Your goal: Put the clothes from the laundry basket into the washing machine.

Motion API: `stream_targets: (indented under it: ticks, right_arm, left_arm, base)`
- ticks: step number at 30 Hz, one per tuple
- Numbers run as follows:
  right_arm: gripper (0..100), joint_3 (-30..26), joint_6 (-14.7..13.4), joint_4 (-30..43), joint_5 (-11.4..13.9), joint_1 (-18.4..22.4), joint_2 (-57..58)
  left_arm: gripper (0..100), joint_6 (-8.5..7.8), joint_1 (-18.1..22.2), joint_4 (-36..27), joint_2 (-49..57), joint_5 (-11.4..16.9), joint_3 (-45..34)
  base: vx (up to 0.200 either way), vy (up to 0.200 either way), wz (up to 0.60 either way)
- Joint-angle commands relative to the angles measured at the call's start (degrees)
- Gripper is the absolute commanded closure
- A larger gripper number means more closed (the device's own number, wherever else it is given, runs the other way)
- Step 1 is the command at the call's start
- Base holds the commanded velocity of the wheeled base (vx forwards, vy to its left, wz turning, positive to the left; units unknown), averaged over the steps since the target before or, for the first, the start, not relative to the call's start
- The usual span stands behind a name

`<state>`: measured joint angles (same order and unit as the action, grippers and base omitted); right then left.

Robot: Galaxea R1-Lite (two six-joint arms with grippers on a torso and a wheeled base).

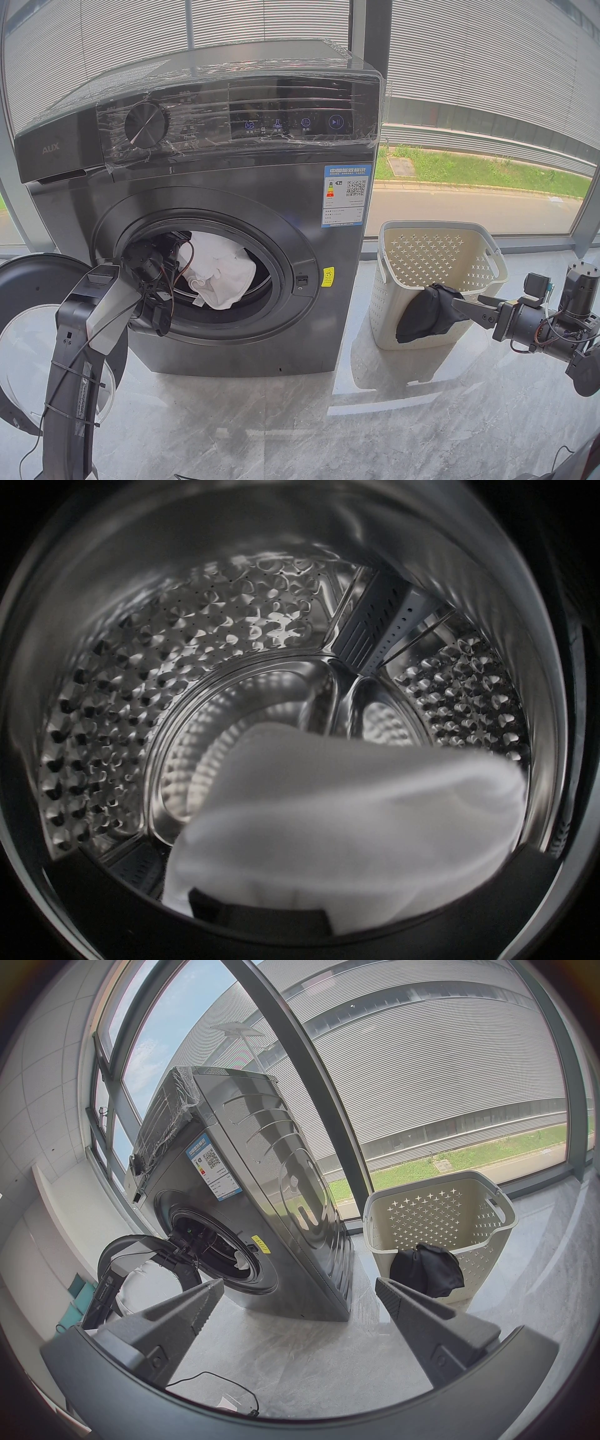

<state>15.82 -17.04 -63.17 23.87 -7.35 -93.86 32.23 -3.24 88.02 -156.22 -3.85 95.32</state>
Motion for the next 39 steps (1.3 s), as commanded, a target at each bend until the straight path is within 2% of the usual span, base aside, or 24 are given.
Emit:
stream_targets:
  ticks: [1,20,29,30,36,38,39]
  right_arm:
    - [0,0.0,-0.01,-0.02,-0.05,-0.03,-0.28]
    - [0,0.0,0.08,-0.02,-0.05,-0.03,-0.28]
    - [0,0.08,0.17,-0.02,-0.05,-0.03,-0.36]
    - [0,0.08,0.17,-0.02,-0.05,-0.03,-0.36]
    - [0,0.44,0.17,-0.02,-0.05,-0.03,-0.54]
    - [0,0.44,0.17,-0.02,-0.05,-0.03,-0.54]
    - [0,0.44,0.17,-0.02,-0.05,-0.03,-0.54]
  left_arm:
    - [100,0.38,-3.09,0.4,0.3,-0.1,5.14]
    - [100,0.2,-5.19,0.75,0.74,0.51,6.37]
    - [100,-0.33,-4.49,-0.13,-2.24,1.13,-0.4]
    - [0,-0.33,-4.49,-0.13,-2.42,1.13,-0.75]
    - [0,-0.59,-4.4,-0.39,-2.42,2.89,-2.68]
    - [0,-1.82,-4.4,-0.39,-2.24,3.5,-2.33]
    - [0,-3.23,-4.4,-0.21,-2.07,4.47,-2.07]
  base:
    - [0.0,0.0,0.0]
    - [0.0,0.0,0.0]
    - [0.0,0.0,0.0]
    - [0.0,0.0,0.0]
    - [0.0,0.0,0.0]
    - [0.0,0.0,0.0]
    - [0.0,0.0,0.0]
